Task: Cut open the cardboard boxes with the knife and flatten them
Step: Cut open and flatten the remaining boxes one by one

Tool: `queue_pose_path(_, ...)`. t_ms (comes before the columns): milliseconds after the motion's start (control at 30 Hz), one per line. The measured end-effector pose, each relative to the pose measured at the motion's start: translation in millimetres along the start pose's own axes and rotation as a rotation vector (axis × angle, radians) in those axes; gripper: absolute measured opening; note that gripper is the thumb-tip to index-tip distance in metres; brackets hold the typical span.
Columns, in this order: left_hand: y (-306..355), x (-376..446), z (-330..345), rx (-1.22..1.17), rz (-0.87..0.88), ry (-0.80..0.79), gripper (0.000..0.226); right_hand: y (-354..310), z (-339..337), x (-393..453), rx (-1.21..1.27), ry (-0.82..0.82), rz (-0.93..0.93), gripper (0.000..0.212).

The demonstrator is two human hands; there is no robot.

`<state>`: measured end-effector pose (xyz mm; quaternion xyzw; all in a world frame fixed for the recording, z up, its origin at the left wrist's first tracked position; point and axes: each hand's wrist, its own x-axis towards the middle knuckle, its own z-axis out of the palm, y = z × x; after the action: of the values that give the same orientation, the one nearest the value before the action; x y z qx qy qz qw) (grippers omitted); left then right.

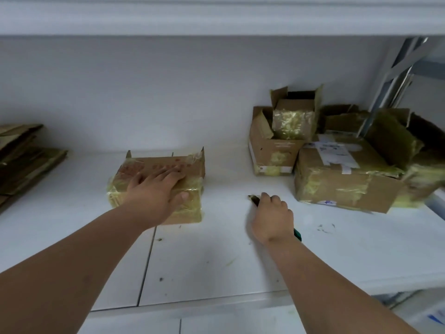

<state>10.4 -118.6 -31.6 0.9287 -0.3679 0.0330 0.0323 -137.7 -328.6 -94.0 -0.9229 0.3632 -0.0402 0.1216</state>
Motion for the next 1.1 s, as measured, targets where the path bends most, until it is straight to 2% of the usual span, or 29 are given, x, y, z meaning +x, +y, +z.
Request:
queue_pose_path(133,-1,0,-1,0.004,-0.005,-0.015,0.057,-6,-1,-5,0.064,-0.066,-0.109,0.03)
queue_pose_path(300,-6,2,1,-0.021,0.025,-0.046,0.056,-23,-1,-20,0.216,-0.099,-0.185,0.027)
queue_pose_path(500,-14,7,3,-0.034,0.033,-0.008,0.055,-38,-6,-33,0.411,0.025,-0.283,0.038)
queue_pose_path(667,-24,17,1,-0.044,0.05,0.051,0.081,-48,-9,-33,0.445,0.075,-0.352,0.034)
queue_pose_path(1000,-29,28,-12,-0.008,0.057,0.077,0.08,-74,-3,-14,0.544,0.195,-0.414,0.036)
queue_pose_path(1100,-33,32,-12,-0.017,0.05,0.064,0.073,-80,-2,-7,0.553,0.219,-0.415,0.036)
